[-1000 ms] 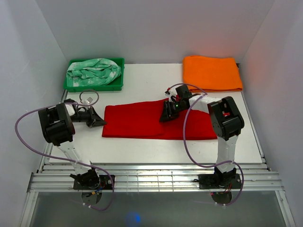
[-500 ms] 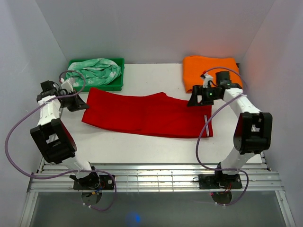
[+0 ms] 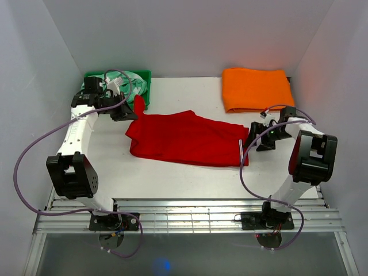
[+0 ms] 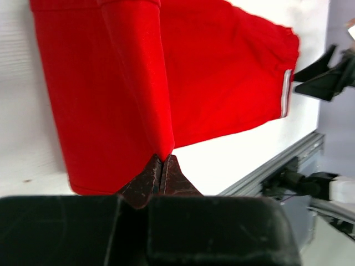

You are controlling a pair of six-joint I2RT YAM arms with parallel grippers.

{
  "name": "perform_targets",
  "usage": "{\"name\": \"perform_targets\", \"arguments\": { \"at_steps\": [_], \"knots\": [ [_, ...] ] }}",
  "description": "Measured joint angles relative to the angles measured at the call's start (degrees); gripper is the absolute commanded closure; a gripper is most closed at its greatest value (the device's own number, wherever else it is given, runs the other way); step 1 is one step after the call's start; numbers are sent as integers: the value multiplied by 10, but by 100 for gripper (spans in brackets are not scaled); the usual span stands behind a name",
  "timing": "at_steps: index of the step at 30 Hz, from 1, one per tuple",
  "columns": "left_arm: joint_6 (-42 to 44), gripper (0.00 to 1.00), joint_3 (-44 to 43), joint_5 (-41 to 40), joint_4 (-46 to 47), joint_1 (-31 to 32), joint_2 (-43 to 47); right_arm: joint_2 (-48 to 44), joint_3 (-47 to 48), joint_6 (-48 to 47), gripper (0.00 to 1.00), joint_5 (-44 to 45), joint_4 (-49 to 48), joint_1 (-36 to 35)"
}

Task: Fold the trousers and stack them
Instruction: Fold the trousers

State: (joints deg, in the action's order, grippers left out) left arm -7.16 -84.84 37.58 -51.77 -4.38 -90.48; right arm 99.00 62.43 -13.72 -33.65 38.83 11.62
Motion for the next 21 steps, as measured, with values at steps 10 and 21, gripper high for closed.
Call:
{"name": "perform_targets", "arguments": {
  "at_steps": [10, 21],
  "knots": [
    [-164, 100, -1, -26, 87, 144, -14, 74, -27, 37, 79, -83, -71, -2],
    [-282, 100, -24, -95, 158, 312, -90, 86, -34, 48, 92, -115, -90, -12]
  ]
}}
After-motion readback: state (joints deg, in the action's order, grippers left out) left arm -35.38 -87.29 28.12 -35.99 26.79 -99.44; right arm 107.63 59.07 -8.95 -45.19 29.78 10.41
